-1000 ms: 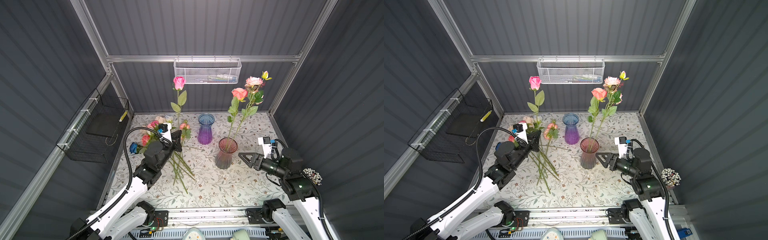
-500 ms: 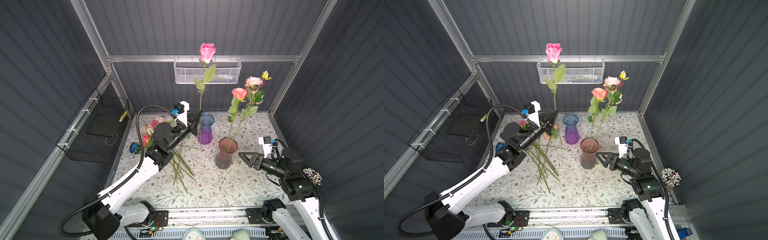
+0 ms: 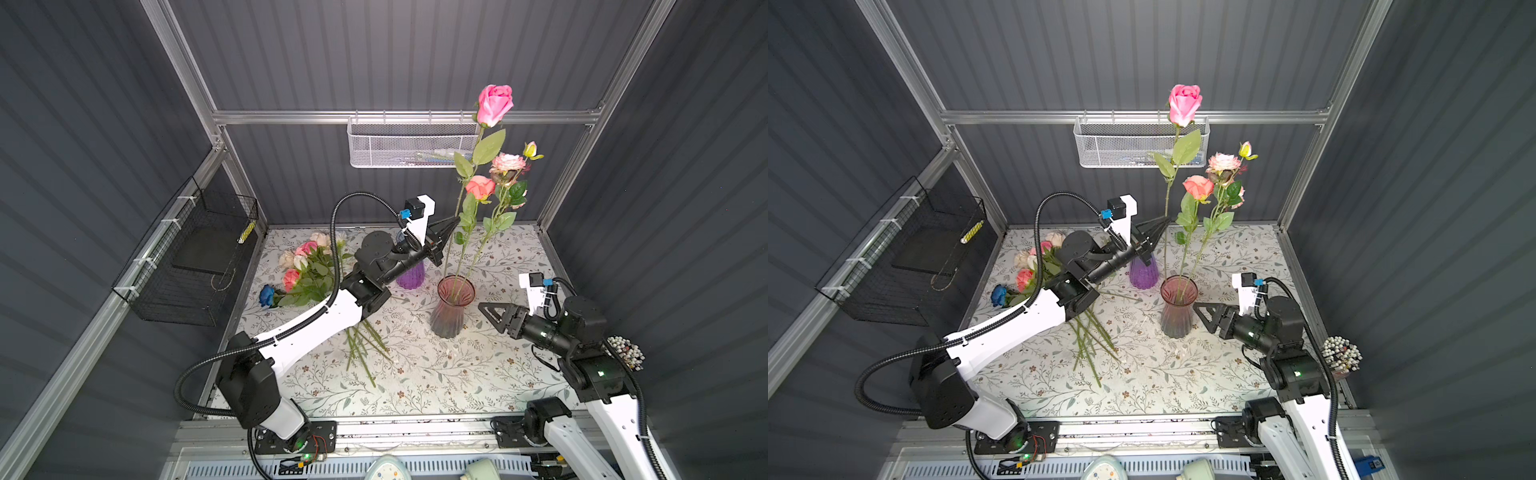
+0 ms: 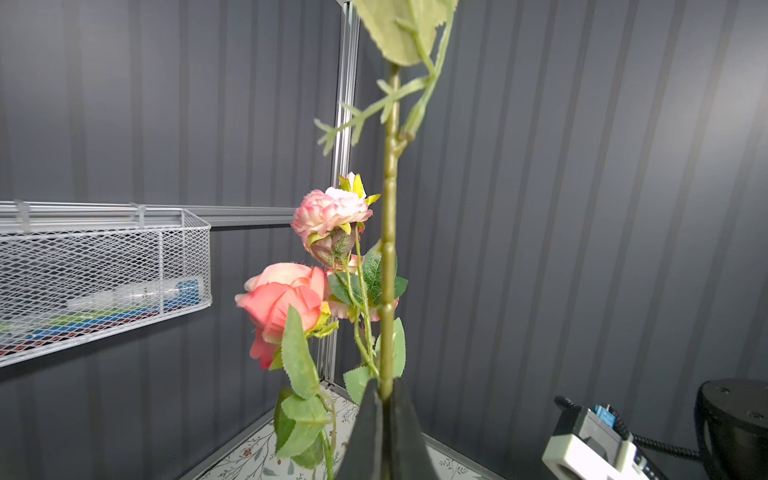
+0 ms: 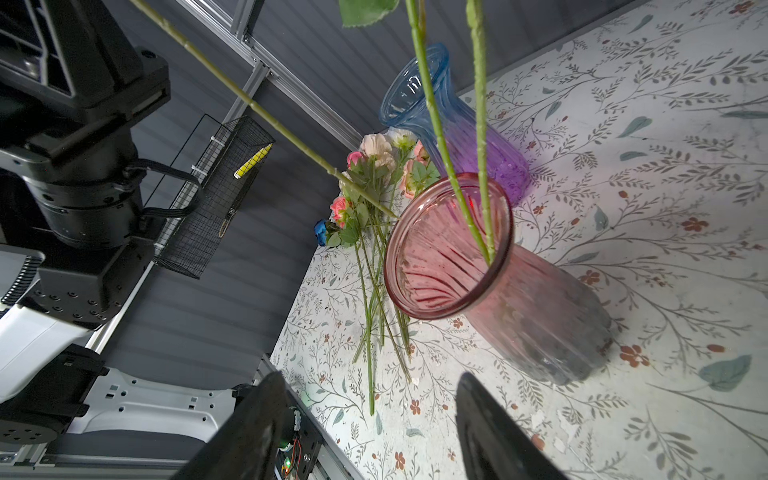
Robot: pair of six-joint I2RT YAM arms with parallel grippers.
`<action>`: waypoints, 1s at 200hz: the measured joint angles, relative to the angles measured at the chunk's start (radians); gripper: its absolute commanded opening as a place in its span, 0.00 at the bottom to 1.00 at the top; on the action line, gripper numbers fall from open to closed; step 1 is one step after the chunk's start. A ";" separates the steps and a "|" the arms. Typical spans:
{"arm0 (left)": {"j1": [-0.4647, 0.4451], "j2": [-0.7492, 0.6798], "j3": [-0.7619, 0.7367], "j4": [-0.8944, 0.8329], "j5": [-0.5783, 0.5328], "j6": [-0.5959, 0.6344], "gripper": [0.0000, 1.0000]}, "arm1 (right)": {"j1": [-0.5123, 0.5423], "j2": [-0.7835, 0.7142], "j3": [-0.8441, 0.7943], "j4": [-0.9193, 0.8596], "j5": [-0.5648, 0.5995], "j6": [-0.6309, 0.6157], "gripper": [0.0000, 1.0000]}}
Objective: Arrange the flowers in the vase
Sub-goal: 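Carry the pink rose over the pink vase with the left gripper, then lower the rose stem into the pink vase and open the left gripper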
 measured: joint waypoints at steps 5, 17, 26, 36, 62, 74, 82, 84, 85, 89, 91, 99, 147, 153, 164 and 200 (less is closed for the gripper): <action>-0.002 0.009 0.001 0.005 0.000 -0.002 0.00 | 0.000 0.000 0.000 -0.001 0.002 0.000 0.67; -0.010 0.026 0.002 0.009 0.001 -0.007 0.00 | 0.000 -0.001 0.000 -0.002 0.005 0.000 0.67; -0.015 0.036 0.002 0.010 0.002 -0.010 0.00 | 0.000 -0.003 0.000 -0.002 0.006 0.000 0.67; -0.021 0.045 0.002 0.011 0.001 -0.010 0.00 | 0.000 -0.003 0.000 -0.002 0.008 -0.001 0.67; -0.037 0.061 -0.003 0.009 0.000 -0.008 0.00 | 0.000 -0.003 -0.002 0.000 0.009 -0.001 0.66; -0.048 0.062 -0.015 0.005 -0.004 0.001 0.00 | 0.000 -0.004 -0.004 0.000 0.011 -0.001 0.67; -0.056 0.062 -0.027 0.000 -0.008 0.010 0.00 | 0.000 -0.006 -0.007 0.001 0.014 -0.001 0.67; -0.058 0.062 -0.030 -0.001 -0.008 0.012 0.00 | 0.000 -0.006 -0.008 0.002 0.015 -0.001 0.67; -0.059 0.062 -0.031 -0.002 -0.008 0.013 0.00 | 0.000 -0.007 -0.008 0.002 0.016 -0.001 0.67; -0.064 0.062 -0.038 -0.006 -0.010 0.019 0.00 | 0.000 -0.009 -0.010 0.002 0.019 -0.001 0.67; -0.065 0.062 -0.041 -0.007 -0.011 0.021 0.00 | 0.000 -0.010 -0.011 0.002 0.020 -0.002 0.67; -0.074 0.062 -0.054 -0.016 -0.015 0.030 0.00 | 0.000 -0.013 -0.014 0.003 0.024 -0.003 0.67; -0.100 0.062 -0.138 -0.061 -0.046 0.070 0.00 | 0.000 -0.004 -0.026 0.016 0.027 -0.003 0.67; -0.102 0.062 -0.145 -0.066 -0.050 0.074 0.00 | 0.000 -0.003 -0.028 0.018 0.027 -0.003 0.67; -0.102 0.062 -0.160 -0.072 -0.058 0.082 0.00 | 0.000 -0.003 -0.031 0.019 0.028 -0.003 0.67; -0.102 0.063 -0.192 -0.090 -0.077 0.089 0.00 | 0.000 -0.003 -0.035 0.021 0.028 -0.003 0.68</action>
